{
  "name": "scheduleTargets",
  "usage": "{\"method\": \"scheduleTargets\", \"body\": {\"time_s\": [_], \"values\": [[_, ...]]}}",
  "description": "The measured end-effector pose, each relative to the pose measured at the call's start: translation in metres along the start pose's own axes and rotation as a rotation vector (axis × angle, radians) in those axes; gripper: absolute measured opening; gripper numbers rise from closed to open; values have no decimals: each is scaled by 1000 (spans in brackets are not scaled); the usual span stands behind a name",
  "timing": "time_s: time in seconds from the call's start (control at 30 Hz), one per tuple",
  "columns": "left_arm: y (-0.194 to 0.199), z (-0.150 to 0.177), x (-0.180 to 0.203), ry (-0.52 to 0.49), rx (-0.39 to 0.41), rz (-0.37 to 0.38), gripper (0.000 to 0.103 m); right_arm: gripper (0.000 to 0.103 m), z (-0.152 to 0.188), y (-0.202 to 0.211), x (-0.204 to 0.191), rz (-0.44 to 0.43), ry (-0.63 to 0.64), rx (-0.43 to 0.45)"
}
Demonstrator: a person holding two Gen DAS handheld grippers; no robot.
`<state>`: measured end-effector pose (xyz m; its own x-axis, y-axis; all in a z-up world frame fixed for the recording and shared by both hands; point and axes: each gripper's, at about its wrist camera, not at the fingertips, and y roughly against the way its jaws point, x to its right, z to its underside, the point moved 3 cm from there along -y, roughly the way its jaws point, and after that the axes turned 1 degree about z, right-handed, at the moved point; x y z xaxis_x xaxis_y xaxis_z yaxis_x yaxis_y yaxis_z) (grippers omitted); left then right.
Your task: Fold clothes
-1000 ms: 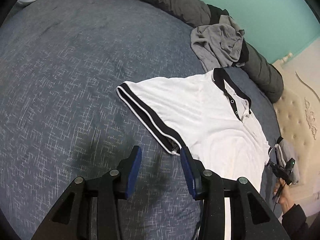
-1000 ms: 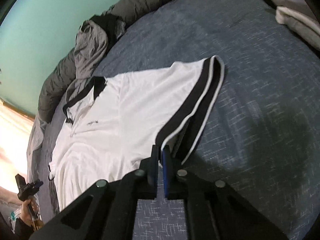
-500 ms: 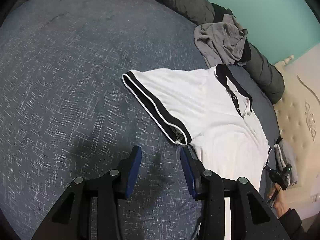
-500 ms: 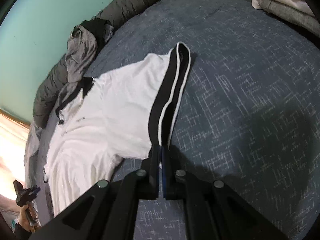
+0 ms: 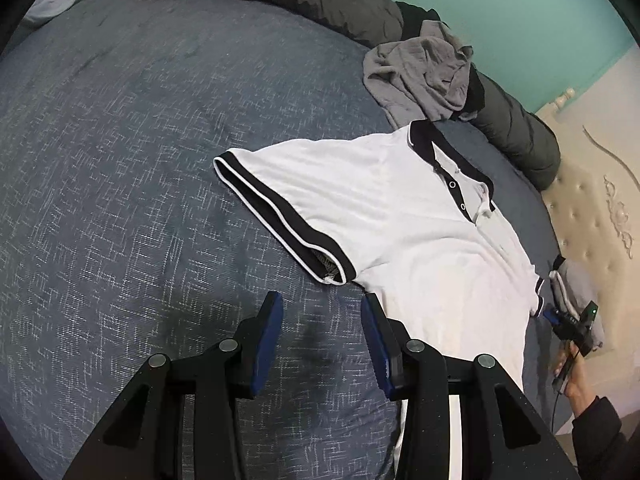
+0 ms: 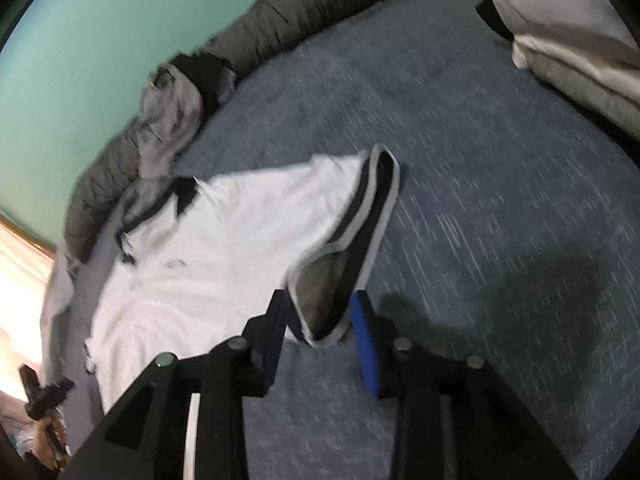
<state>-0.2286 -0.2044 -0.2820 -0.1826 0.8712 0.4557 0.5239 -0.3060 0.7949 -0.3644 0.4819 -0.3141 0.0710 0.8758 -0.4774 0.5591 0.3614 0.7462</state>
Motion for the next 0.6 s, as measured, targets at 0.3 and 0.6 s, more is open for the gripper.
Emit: {"method": "scheduleTargets", "body": {"time_s": [0.3,0.6], "values": [[-7,5,4,2,-15,8,46,6,-17,-35,2,-40,-60,-70],[-10,5,-3,18,-12,15,47,1,-5,-13,8,15,9,-15]]}}
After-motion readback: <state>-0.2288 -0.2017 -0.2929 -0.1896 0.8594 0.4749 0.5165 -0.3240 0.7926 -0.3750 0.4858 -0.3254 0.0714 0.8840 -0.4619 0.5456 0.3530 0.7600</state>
